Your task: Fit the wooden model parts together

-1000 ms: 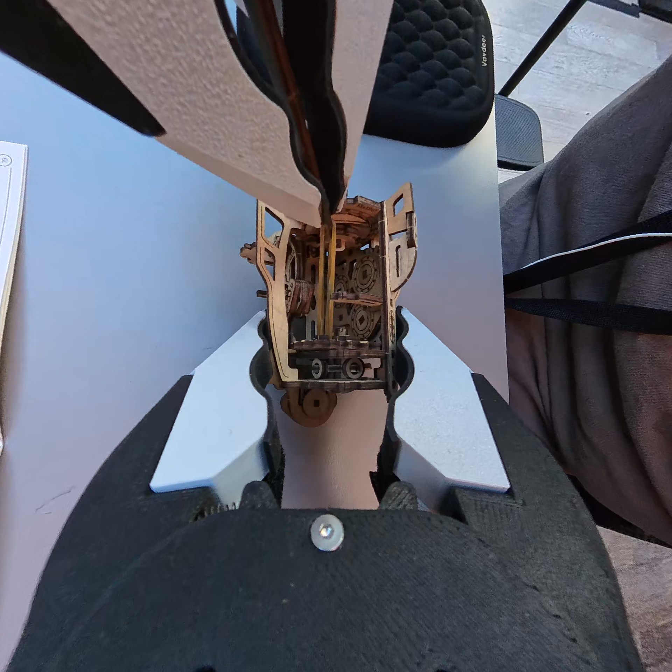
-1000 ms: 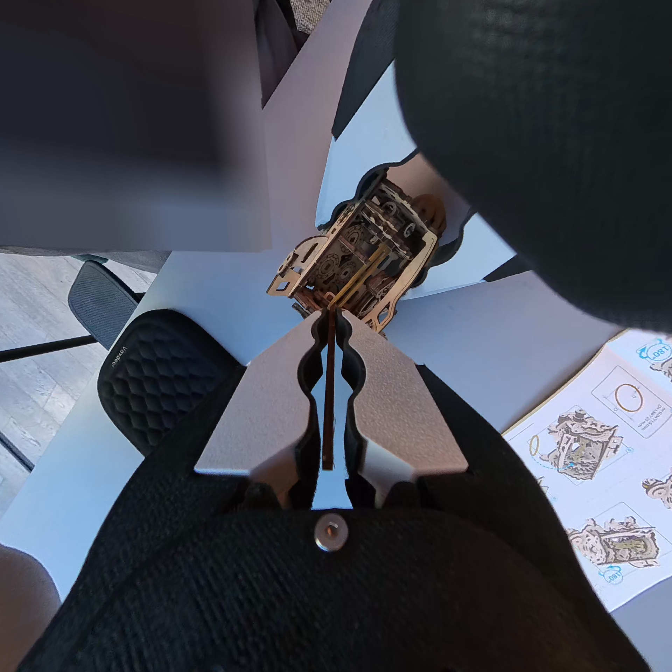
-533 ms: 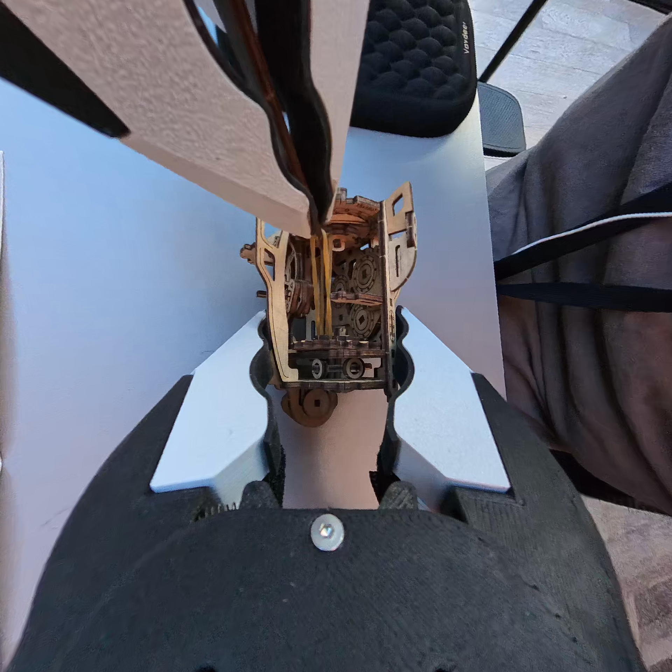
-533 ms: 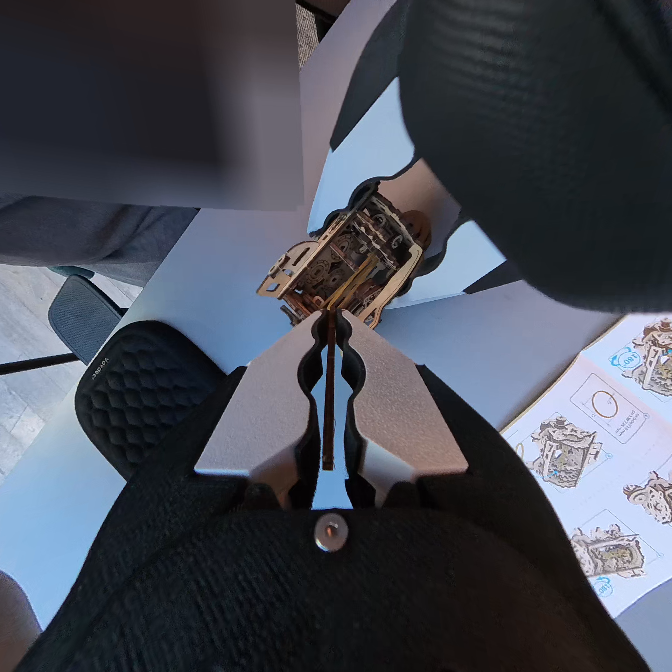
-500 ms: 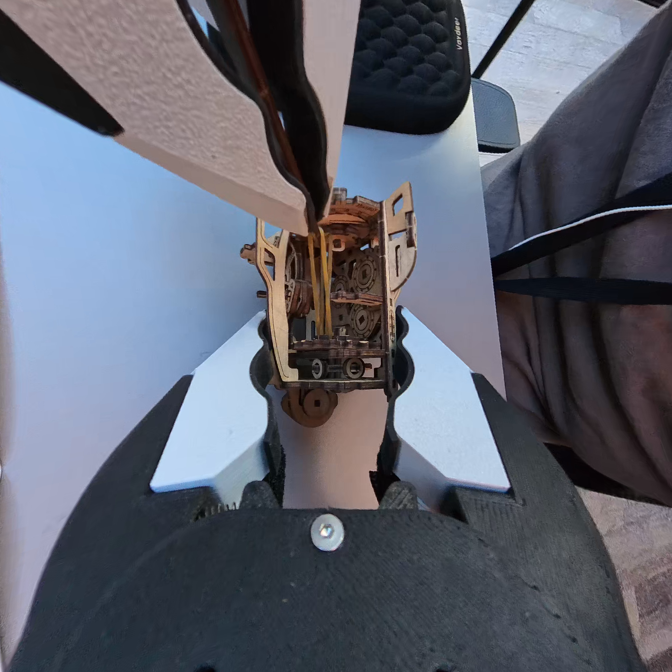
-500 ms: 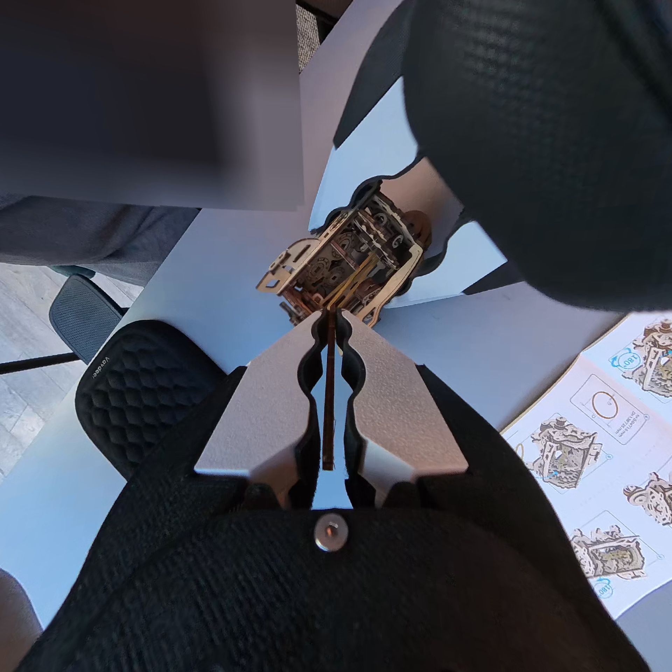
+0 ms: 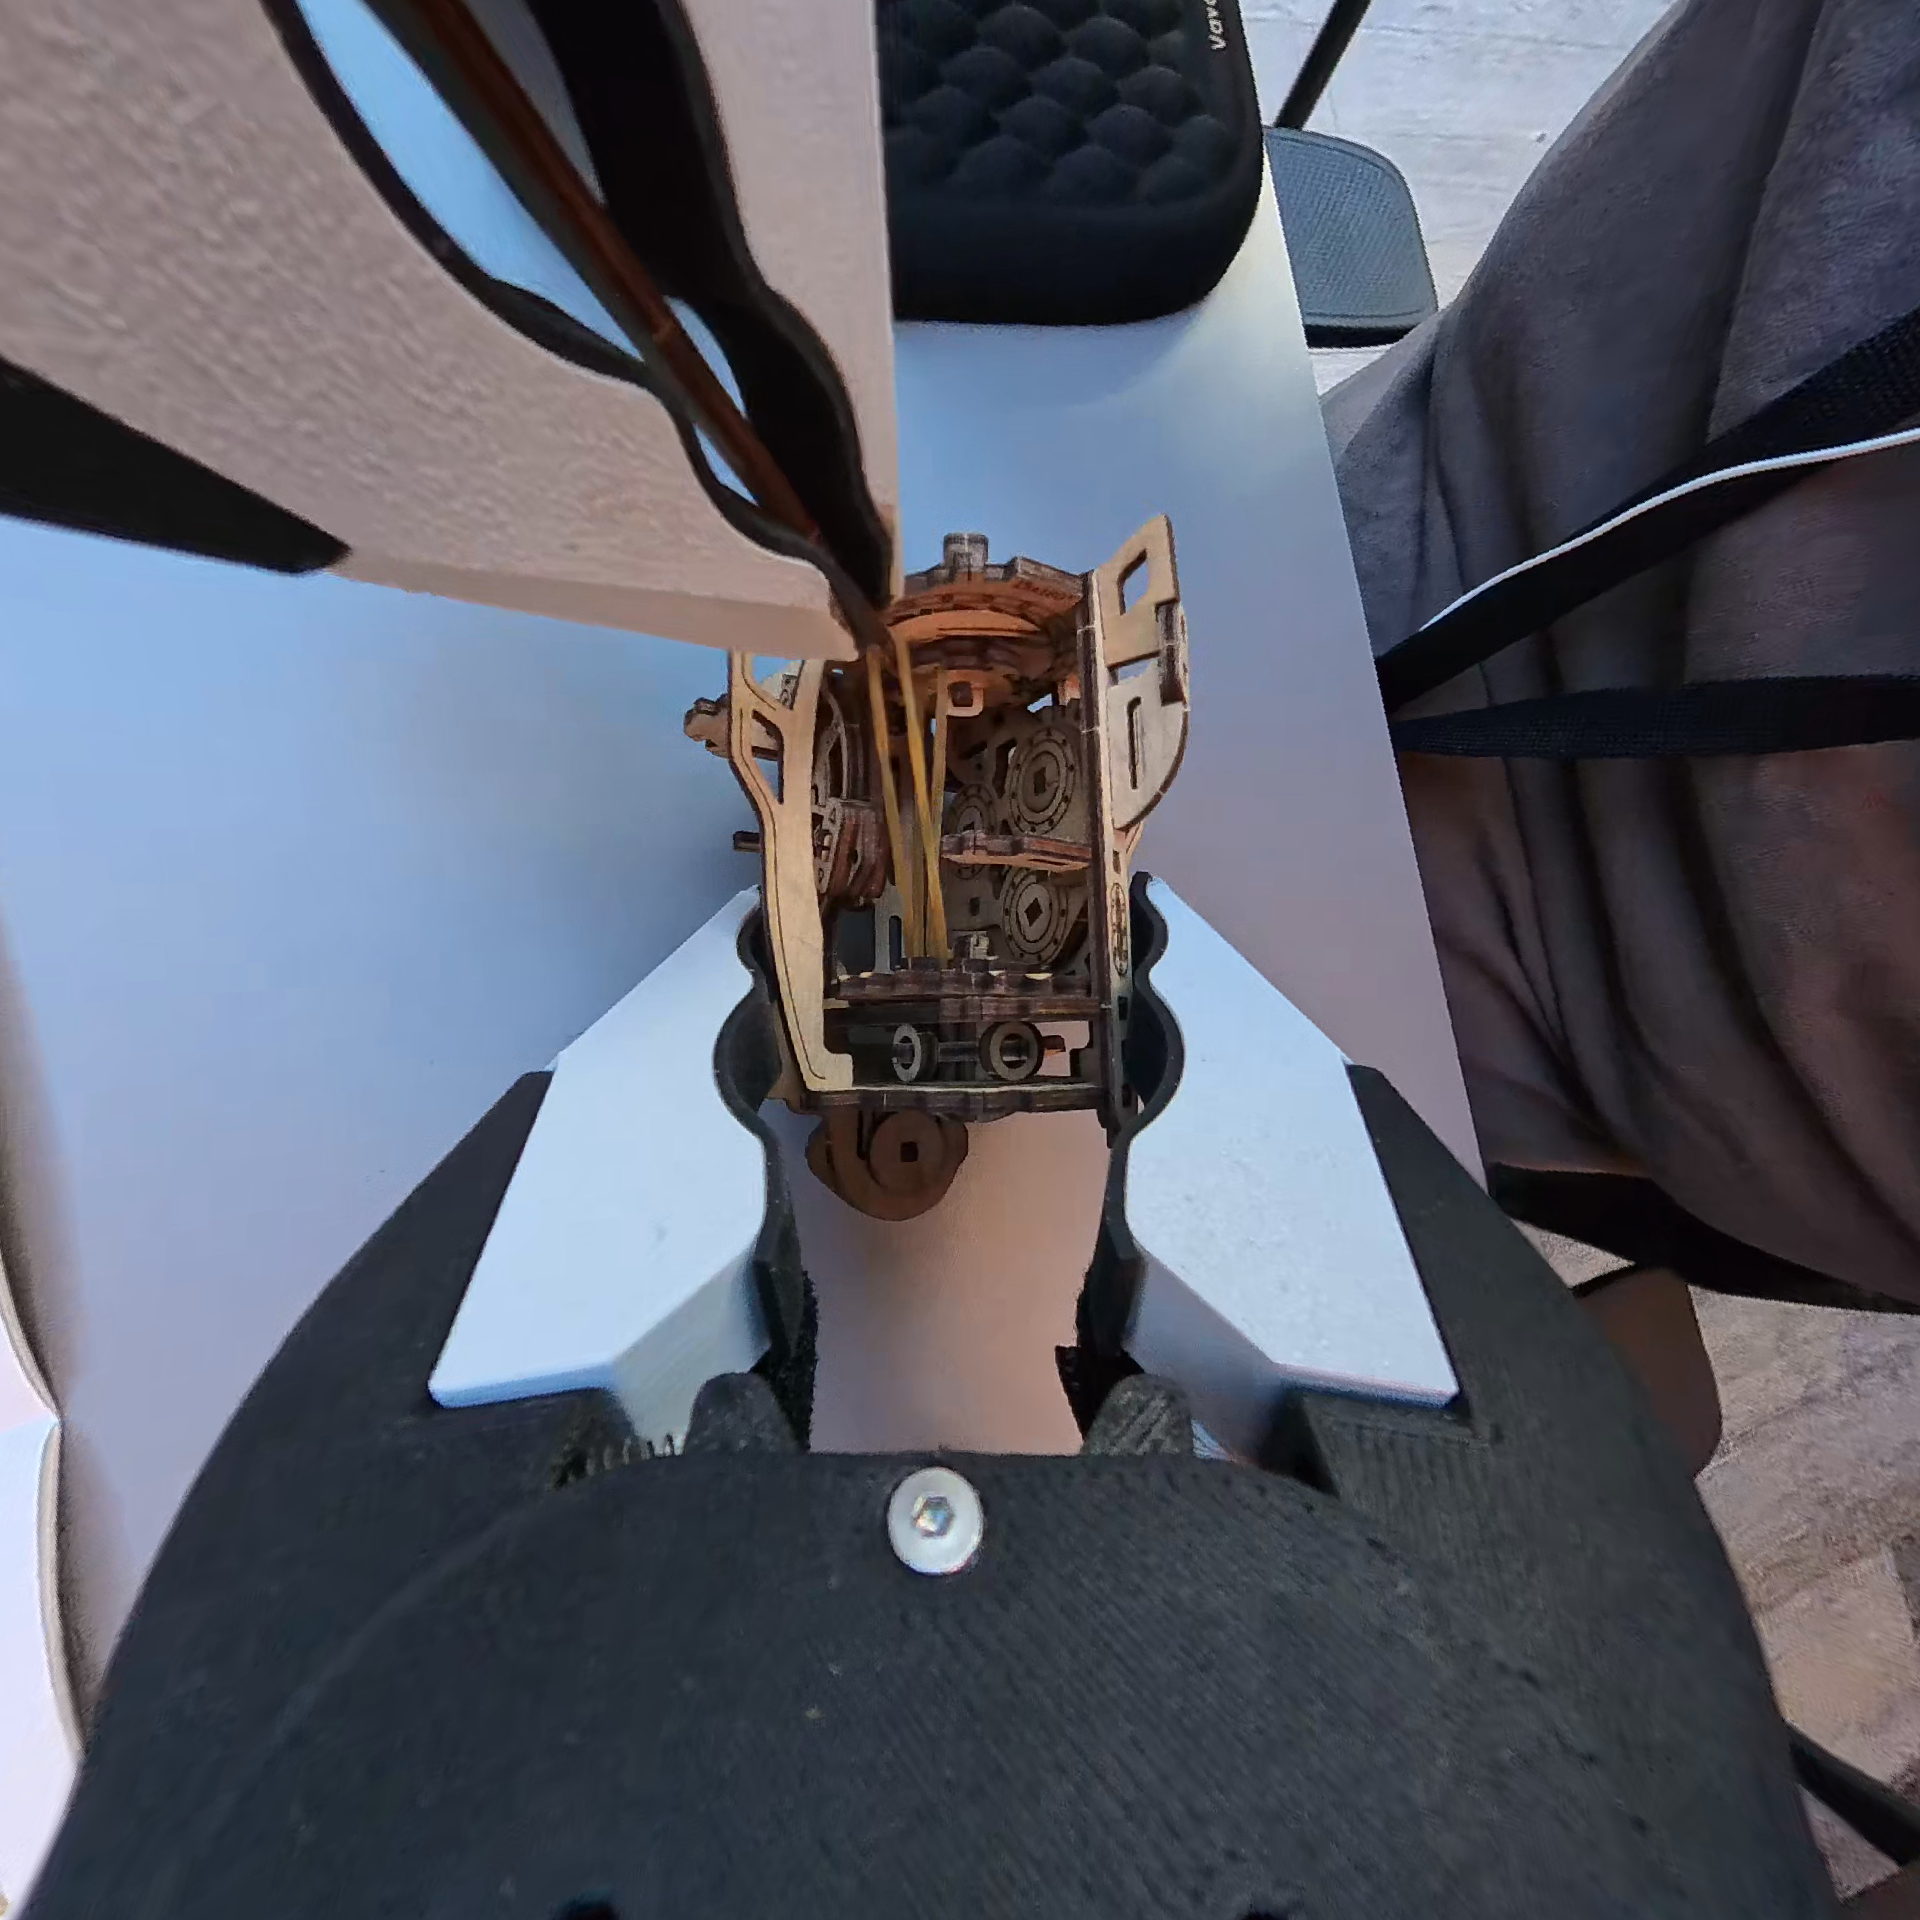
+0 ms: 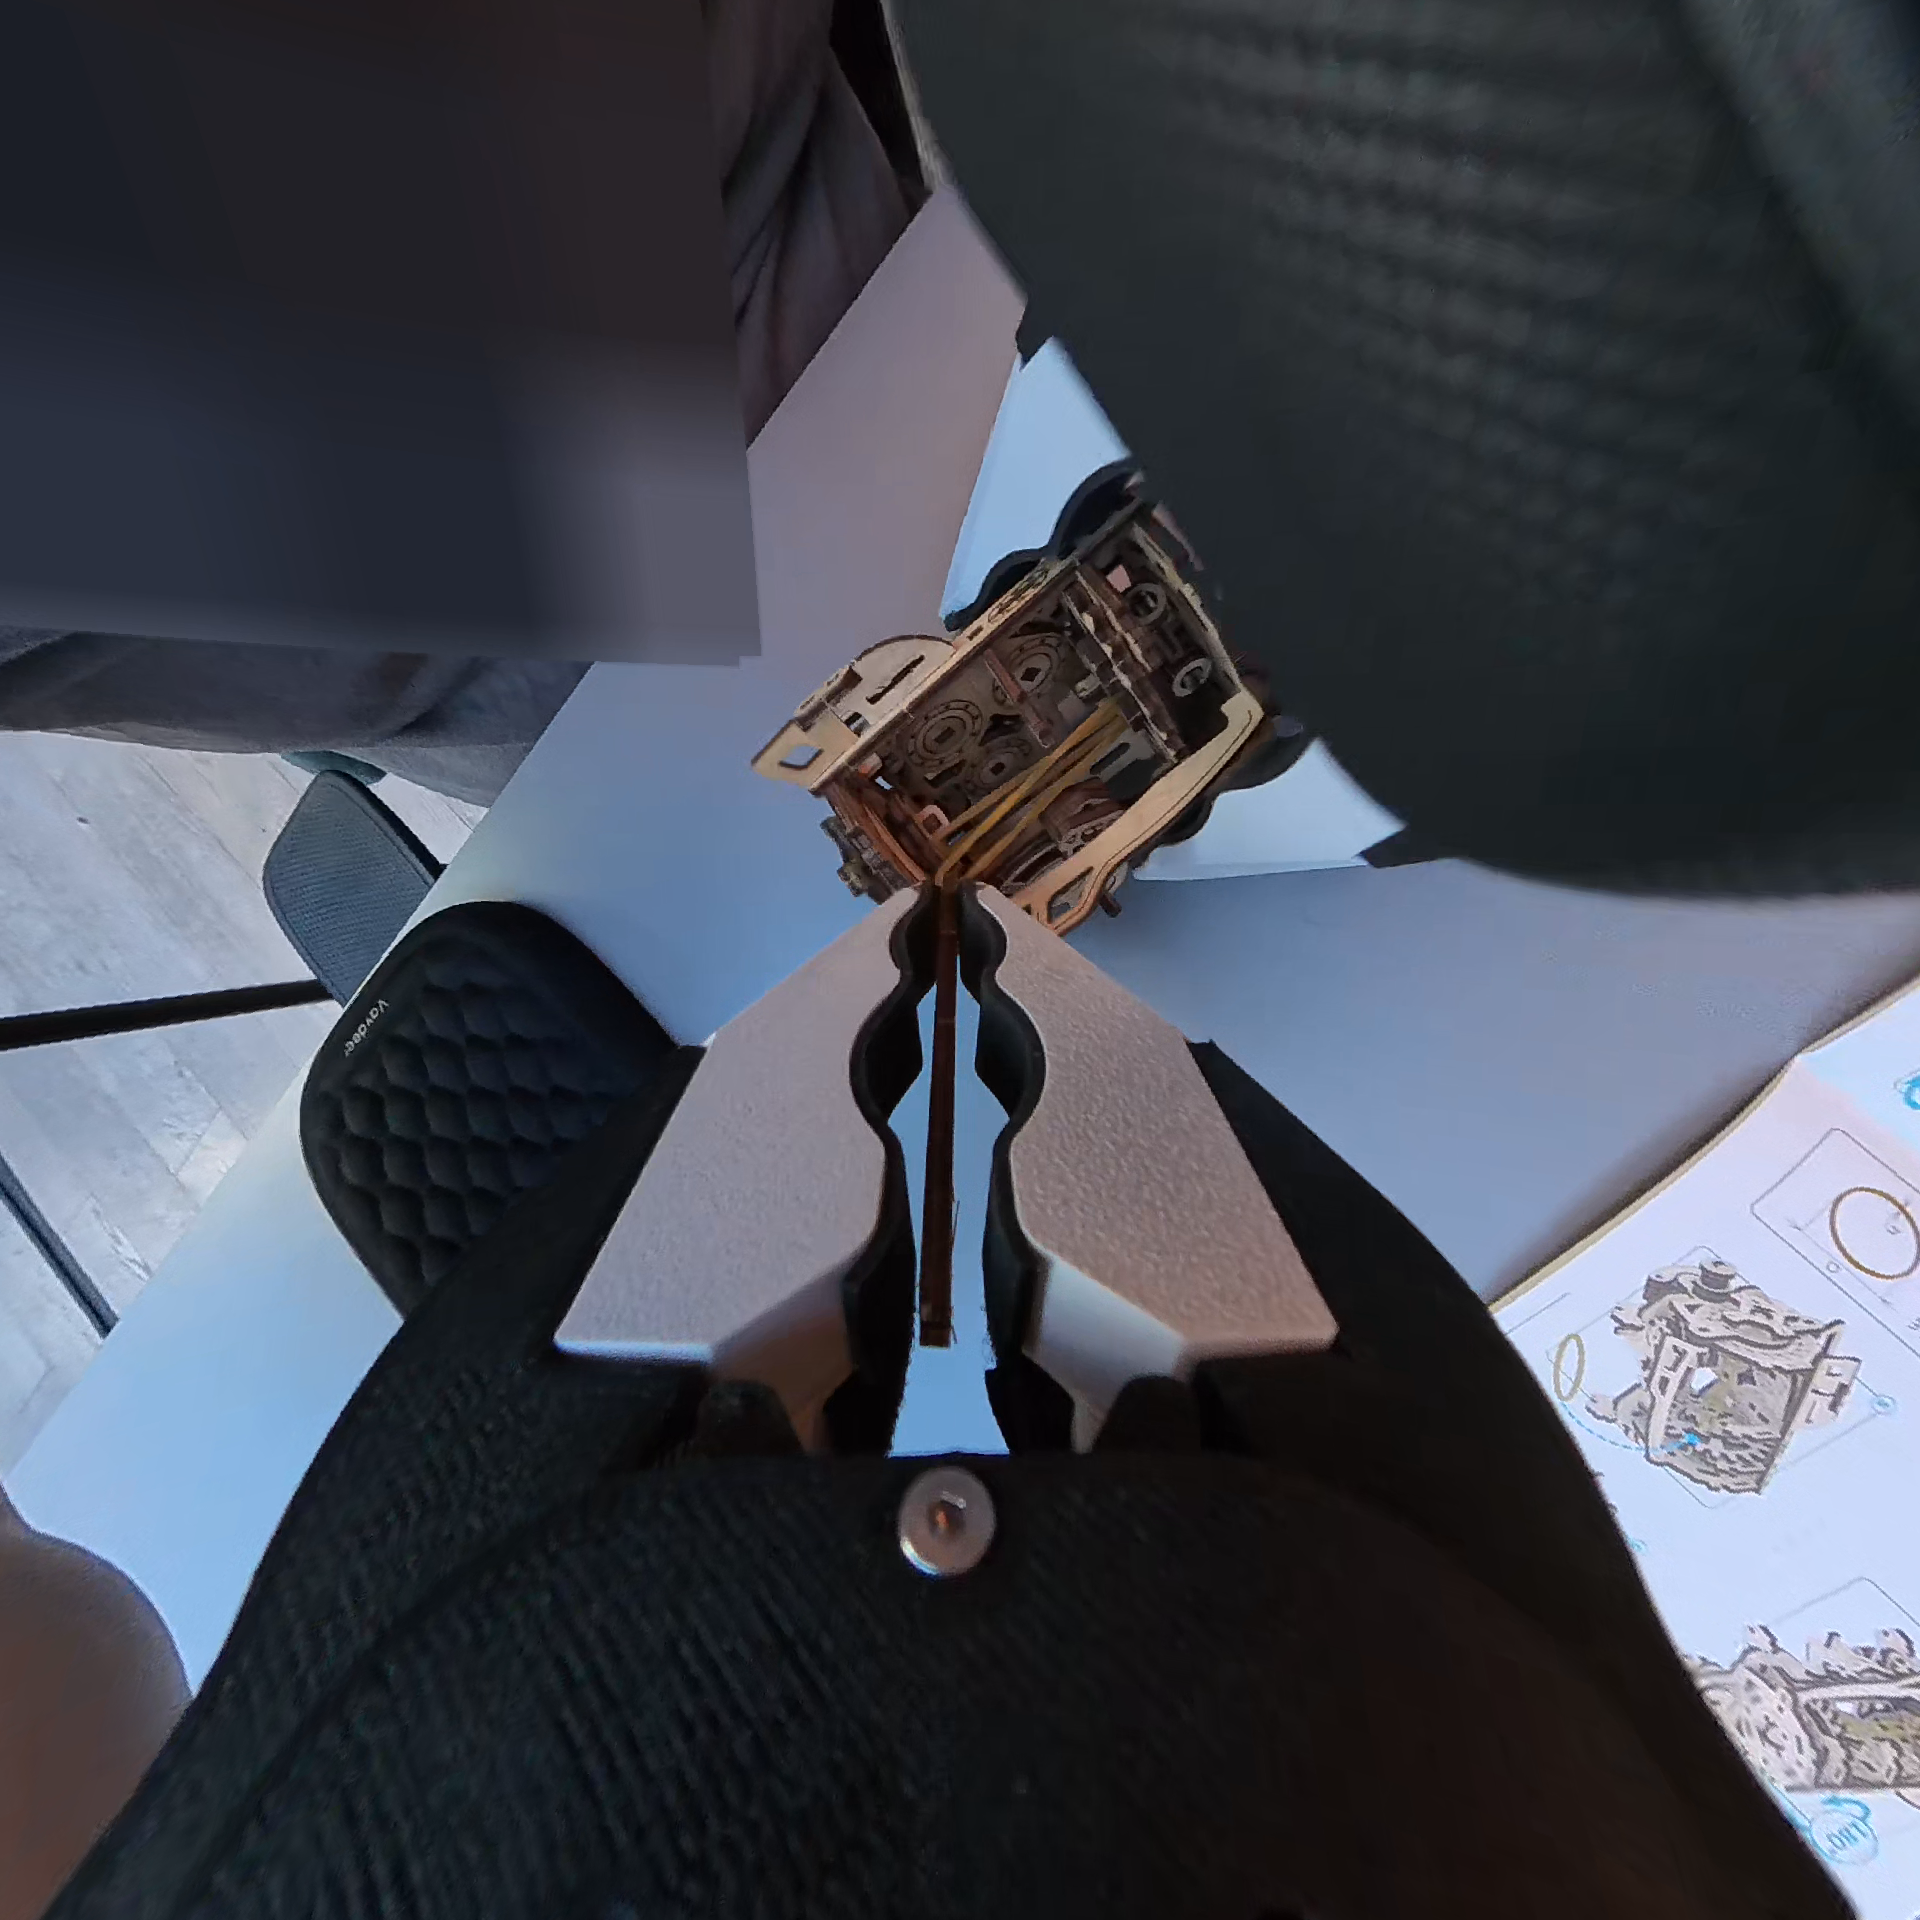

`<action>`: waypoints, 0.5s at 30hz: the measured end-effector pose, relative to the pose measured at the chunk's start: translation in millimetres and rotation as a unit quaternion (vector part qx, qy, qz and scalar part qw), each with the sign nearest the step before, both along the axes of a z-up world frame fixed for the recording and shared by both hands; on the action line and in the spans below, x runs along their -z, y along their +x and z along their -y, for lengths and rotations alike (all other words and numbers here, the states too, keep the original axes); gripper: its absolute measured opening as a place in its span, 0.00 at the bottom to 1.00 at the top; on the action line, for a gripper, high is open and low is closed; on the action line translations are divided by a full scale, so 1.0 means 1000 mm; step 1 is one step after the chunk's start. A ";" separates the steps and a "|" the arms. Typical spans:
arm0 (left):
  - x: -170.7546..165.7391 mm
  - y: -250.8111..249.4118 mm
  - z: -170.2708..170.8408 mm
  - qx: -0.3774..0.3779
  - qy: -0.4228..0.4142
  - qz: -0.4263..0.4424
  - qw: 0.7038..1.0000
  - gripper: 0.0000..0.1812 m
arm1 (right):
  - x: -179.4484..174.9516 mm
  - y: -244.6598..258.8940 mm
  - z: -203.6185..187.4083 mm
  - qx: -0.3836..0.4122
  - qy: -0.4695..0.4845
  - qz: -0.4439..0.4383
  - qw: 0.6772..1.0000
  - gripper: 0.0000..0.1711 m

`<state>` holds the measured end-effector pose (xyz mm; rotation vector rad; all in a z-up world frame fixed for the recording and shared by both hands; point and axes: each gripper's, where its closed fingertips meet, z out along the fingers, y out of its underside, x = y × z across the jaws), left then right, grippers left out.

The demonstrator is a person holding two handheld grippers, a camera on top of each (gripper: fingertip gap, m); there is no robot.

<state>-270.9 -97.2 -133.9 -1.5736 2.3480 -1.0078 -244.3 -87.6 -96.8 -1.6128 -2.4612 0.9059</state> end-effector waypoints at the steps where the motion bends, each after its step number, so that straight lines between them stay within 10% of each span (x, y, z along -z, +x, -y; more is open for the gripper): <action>1: 0.000 -0.001 0.000 0.006 0.001 0.000 1.000 0.36 | 0.000 0.000 0.001 0.002 -0.001 -0.003 1.000 0.01; 15: -0.001 -0.007 -0.007 0.053 0.013 0.009 0.998 0.36 | 0.000 -0.004 -0.001 0.001 -0.003 0.001 1.000 0.01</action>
